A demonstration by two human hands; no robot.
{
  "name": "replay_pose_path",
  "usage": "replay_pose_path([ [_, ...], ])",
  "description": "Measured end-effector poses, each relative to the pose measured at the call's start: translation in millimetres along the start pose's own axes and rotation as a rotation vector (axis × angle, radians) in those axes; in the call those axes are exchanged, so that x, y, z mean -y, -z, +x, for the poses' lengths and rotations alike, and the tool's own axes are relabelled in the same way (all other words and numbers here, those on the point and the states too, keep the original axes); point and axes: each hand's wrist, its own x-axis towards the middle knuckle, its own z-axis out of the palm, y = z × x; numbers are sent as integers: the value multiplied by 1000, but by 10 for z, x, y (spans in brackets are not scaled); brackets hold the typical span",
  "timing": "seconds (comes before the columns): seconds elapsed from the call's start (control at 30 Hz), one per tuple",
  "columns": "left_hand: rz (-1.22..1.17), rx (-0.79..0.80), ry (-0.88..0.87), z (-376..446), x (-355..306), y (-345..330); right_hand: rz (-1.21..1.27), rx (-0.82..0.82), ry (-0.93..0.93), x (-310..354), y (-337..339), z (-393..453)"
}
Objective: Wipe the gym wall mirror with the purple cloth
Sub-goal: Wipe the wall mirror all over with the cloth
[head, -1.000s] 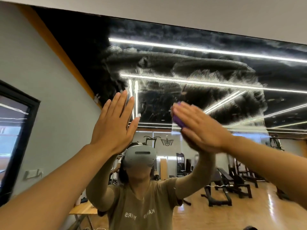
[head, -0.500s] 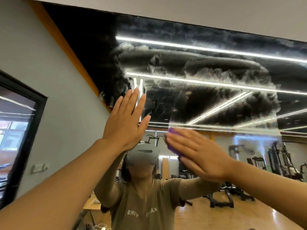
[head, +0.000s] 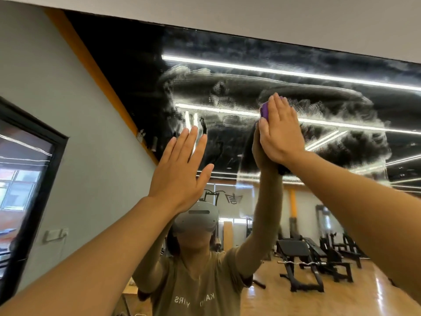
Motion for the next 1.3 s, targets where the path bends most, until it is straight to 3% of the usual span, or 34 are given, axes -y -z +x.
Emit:
replay_pose_path([
  [0.1, -8, 2, -7, 7, 9, 1, 35, -24, 144, 230, -135, -433],
  [0.27, -91, -7, -19, -2, 45, 51, 0, 99, 489, 293, -313, -1474],
  [0.4, -59, -39, -9, -82, 121, 78, -80, 155, 694, 139, -309, -1540],
  [0.47, -42, -53, -6, -124, 166, 76, -36, 154, 658, 164, -280, -1291],
  [0.67, -41, -82, -21, -164, 208, 24, 35, 9, 264, 385, -107, -80],
  [0.8, -42, -103, -32, -165, 244, -9, 71, -57, 92, 515, -132, 92],
  [0.87, -50, -116, -36, -160, 255, -25, 91, -62, 134, 630, -188, -156],
  [1.1, -72, -141, -20, -213, 318, -12, 29, 92, 570, 673, -447, -1531],
  [1.23, -61, -124, -20, -302, 474, 58, 13, 141, 687, 568, -384, -1461],
  [1.3, -59, -121, -34, -347, 547, 85, 21, 136, 643, 585, -365, -1255],
])
